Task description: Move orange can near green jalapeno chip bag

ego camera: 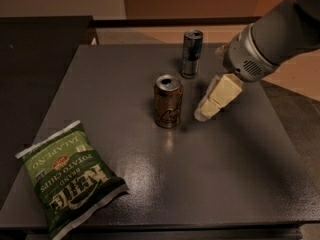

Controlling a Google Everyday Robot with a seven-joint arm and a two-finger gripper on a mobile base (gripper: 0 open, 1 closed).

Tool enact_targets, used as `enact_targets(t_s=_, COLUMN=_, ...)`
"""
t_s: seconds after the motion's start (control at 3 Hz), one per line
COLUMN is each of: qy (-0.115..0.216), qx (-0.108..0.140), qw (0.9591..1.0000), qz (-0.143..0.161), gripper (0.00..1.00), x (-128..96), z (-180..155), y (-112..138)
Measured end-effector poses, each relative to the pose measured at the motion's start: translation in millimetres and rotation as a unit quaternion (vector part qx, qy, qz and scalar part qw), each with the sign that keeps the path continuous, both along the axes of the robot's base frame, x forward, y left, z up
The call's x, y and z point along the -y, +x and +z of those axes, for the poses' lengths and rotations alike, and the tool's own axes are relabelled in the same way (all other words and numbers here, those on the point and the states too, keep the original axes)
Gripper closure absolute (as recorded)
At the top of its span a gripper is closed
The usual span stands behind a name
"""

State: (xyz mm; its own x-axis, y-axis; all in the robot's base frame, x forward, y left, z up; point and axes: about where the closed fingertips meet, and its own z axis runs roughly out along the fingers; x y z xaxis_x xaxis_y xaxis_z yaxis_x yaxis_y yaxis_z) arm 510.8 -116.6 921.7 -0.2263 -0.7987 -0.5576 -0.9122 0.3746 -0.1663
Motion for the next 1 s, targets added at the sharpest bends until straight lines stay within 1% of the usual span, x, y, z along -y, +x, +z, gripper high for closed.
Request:
enact_targets(t_s=0.33, qy=0.044, qx=-0.014, qw=0.9985, qz=0.029, gripper=0.0, x=-33.0, z=-10.8, y=4.7)
enact_targets(t_s=0.67, qy=0.084, qx=-0.025, qw=0.9944, qz=0.059, gripper=0.0, x=-62.4, z=-15.6, y=6.3)
enact_targets(t_s=1.0, qy=0.107, qx=-0.031, qw=0.9906, qz=0.08, gripper=0.17, x=-80.9, z=-16.7, y=5.6)
